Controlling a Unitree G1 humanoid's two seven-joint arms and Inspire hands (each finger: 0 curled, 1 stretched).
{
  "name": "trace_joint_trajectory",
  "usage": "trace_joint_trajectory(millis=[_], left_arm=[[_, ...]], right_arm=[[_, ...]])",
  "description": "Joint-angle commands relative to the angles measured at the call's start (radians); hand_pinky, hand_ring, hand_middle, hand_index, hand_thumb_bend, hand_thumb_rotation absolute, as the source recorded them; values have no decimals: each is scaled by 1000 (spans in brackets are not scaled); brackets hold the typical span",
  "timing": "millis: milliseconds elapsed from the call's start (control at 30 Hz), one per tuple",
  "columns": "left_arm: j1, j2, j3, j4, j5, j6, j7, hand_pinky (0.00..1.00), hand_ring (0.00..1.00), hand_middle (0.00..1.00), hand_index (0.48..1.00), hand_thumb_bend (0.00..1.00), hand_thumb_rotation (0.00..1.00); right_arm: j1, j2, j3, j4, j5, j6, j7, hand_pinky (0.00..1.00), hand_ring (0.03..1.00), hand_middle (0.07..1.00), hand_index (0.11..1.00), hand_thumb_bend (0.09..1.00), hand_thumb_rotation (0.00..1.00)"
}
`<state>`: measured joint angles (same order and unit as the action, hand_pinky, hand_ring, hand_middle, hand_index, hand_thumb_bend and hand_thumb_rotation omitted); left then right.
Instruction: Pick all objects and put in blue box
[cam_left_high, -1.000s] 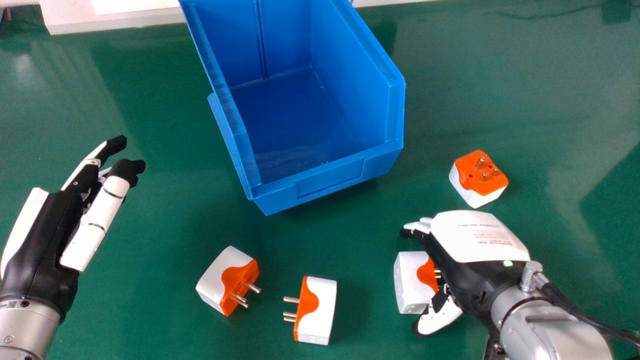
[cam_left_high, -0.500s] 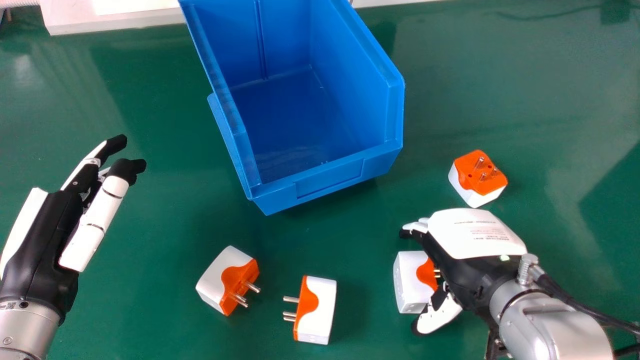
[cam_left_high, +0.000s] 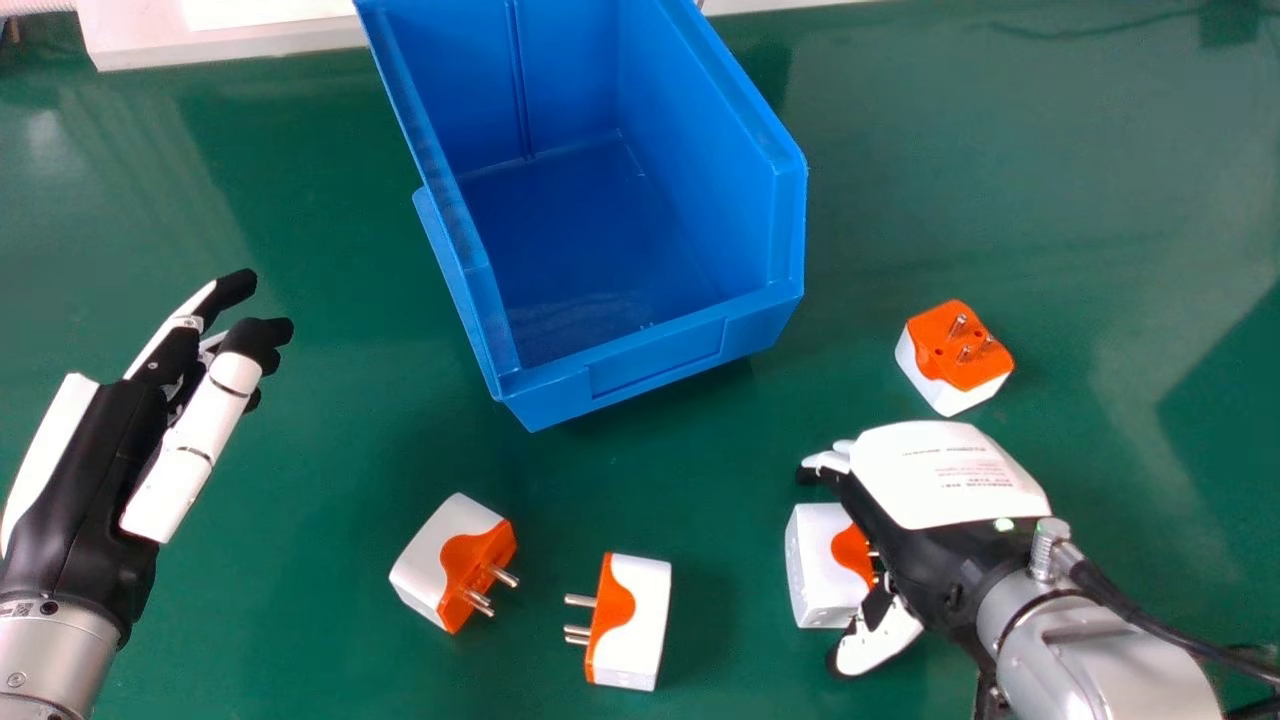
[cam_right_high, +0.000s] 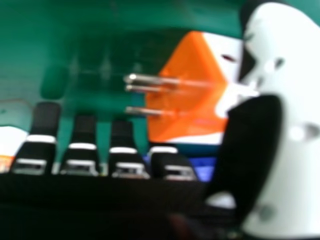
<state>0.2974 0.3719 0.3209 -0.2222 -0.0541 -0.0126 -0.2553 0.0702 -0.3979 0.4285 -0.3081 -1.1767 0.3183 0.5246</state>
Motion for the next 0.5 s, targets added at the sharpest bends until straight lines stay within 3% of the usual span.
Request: trace_joint_trajectory(millis=[0,100,200,467], left_arm=[[-5,14,5,-22,7,-10,1,850,848,845,914,595,911],[-6,13,6,-23,8,-7,1,843,847,845,914,591,911],[-12,15,6,-10,10,-16,0,842,846,845,913,599,911],[-27,20,2,-8,34,-6,5,823,841,845,914,604,915]], right_arm=[[18,-7,21,-2,16,-21,27,768,871,894,829,608,176],[16,-15,23,-1,19,-30,41,769,871,893,827,610,168],[16,-18,23,-1,20,-30,49,769,871,892,826,612,167],[8,-19,30,13,6,-24,60,771,871,892,821,612,184]])
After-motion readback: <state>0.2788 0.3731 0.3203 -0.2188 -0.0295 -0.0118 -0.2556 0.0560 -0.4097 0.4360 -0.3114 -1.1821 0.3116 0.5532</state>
